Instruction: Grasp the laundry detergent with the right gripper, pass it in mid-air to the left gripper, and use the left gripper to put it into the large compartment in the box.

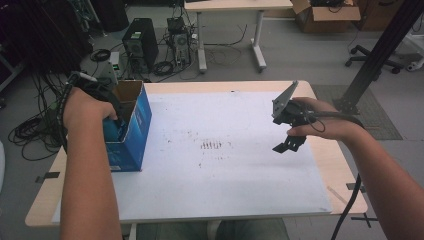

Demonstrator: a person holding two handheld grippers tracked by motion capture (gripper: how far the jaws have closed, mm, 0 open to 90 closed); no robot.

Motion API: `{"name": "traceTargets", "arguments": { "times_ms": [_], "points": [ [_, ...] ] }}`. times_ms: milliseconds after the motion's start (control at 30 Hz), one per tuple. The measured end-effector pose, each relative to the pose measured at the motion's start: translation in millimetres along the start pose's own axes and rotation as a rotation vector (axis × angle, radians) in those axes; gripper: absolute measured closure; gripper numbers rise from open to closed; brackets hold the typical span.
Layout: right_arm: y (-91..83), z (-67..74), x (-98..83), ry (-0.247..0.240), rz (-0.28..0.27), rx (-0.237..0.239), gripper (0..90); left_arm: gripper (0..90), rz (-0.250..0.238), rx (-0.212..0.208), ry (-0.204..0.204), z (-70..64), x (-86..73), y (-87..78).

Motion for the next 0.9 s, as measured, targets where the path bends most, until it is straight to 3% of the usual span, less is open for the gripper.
{"name": "traceTargets", "arguments": {
  "times_ms": [433, 900],
  "points": [
    [1.4, 0.5, -1.6, 0.004, 0.001, 0.005, 3.2, 38.6, 0.013, -0.014, 0.006, -1.3, 1.9, 25.4],
    [3.3, 0.8, -1.5, 0.001, 0.003, 0.008, 3.2, 38.6, 0.011, -0.013, 0.006, 0.1, 1.6, 32.6]
  ]
}}
Point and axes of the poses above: each handheld gripper's, and its own axes: y roughly forward along the jaws, x roughly out of its top, z roughly to its left, the point moved 4 cm from there along y, roughly forward along the jaws, and after that the axes turned 13 degrees about y, right-handed, at the moved point
